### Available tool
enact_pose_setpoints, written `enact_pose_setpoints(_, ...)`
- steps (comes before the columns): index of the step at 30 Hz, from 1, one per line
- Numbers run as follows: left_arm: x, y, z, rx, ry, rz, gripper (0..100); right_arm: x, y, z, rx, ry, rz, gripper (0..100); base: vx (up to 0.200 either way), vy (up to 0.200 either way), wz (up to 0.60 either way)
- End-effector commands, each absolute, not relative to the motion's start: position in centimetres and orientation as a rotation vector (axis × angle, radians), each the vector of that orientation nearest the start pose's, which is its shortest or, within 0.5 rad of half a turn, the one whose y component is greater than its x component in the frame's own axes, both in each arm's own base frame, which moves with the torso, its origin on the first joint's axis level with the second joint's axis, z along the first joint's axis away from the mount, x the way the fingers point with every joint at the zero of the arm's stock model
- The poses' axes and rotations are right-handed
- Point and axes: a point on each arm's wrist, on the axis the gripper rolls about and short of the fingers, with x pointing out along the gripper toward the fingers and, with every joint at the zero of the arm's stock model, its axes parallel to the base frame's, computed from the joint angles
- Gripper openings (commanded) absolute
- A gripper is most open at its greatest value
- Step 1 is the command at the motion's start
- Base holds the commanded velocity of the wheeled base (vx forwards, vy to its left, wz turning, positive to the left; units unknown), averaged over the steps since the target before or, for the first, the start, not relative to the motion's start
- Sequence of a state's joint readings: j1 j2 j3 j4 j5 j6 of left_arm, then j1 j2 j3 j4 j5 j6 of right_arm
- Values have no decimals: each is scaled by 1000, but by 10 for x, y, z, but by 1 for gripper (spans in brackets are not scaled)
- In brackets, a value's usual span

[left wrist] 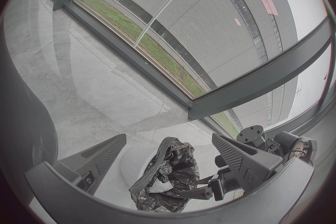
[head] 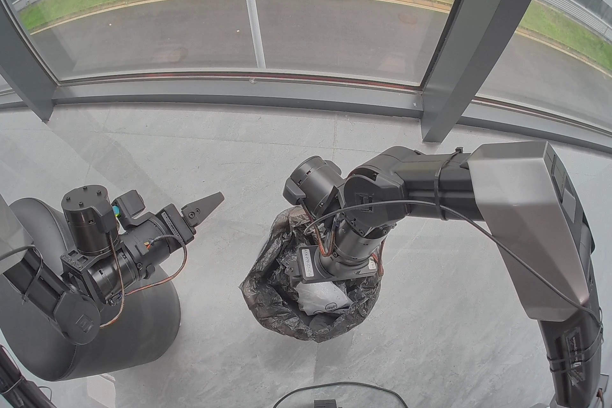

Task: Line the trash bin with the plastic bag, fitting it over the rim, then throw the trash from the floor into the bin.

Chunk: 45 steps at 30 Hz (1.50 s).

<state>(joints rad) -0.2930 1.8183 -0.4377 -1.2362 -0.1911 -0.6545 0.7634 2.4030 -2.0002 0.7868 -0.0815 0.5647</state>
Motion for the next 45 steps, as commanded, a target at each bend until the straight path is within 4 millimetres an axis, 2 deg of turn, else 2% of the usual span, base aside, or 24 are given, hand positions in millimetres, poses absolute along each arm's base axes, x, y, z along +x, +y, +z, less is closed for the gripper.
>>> enact_pose_setpoints(1, 268, -85, 119, -633, 299, -417, 100, 325, 311, 109, -8, 1210, 267, 100, 0, 0, 0)
enact_pose_setpoints(4, 268, -85, 119, -633, 299, -417, 100, 322, 315, 108, -13, 1209, 276, 100, 0, 0, 0)
enact_pose_setpoints(7, 269, -86, 118, -633, 302, -415, 100, 323, 319, 98, -34, 1219, 278, 100, 0, 0, 0)
enact_pose_setpoints(10, 269, -86, 117, -633, 305, -414, 100, 337, 323, 73, -48, 1195, 300, 100, 0, 0, 0)
enact_pose_setpoints(11, 269, -86, 117, -633, 305, -414, 100, 339, 323, 71, -47, 1186, 305, 100, 0, 0, 0)
enact_pose_setpoints(12, 269, -86, 117, -631, 305, -415, 100, 353, 321, 59, -45, 1148, 319, 100, 0, 0, 0)
enact_pose_setpoints(13, 269, -86, 117, -633, 305, -414, 100, 359, 321, 53, -50, 1132, 325, 100, 0, 0, 0)
enact_pose_setpoints(19, 270, -86, 115, -631, 309, -413, 100, 368, 324, 29, -103, 1083, 310, 100, 0, 0, 0)
enact_pose_setpoints(23, 270, -86, 113, -630, 317, -412, 100, 373, 324, 21, -138, 1058, 319, 100, 0, 0, 0)
enact_pose_setpoints(29, 270, -86, 114, -631, 314, -411, 100, 377, 318, 24, -132, 1055, 309, 100, 0, 0, 0)
enact_pose_setpoints(34, 270, -86, 116, -631, 308, -414, 100, 375, 318, 37, -123, 1038, 314, 100, 0, 0, 0)
enact_pose_setpoints(35, 269, -85, 118, -632, 300, -415, 100, 370, 318, 52, -121, 1030, 317, 100, 0, 0, 0)
enact_pose_setpoints(37, 266, -85, 123, -633, 282, -421, 100, 365, 317, 66, -126, 1025, 317, 100, 0, 0, 0)
enact_pose_setpoints(39, 258, -83, 135, -635, 246, -436, 100, 348, 322, 97, -145, 990, 322, 100, 0, 0, 0)
enact_pose_setpoints(40, 257, -82, 135, -636, 244, -435, 100, 346, 322, 100, -143, 985, 323, 100, 0, 0, 0)
enact_pose_setpoints(42, 244, -81, 152, -636, 185, -456, 100, 327, 321, 141, -145, 916, 328, 100, 0, 0, 0)
enact_pose_setpoints(43, 244, -81, 152, -636, 185, -456, 100, 327, 321, 141, -145, 916, 328, 100, 0, 0, 0)
enact_pose_setpoints(44, 228, -78, 167, -635, 129, -464, 100, 309, 316, 171, -163, 892, 337, 100, 0, 0, 0)
enact_pose_setpoints(45, 221, -75, 175, -635, 97, -464, 100, 302, 312, 182, -173, 894, 343, 100, 0, 0, 0)
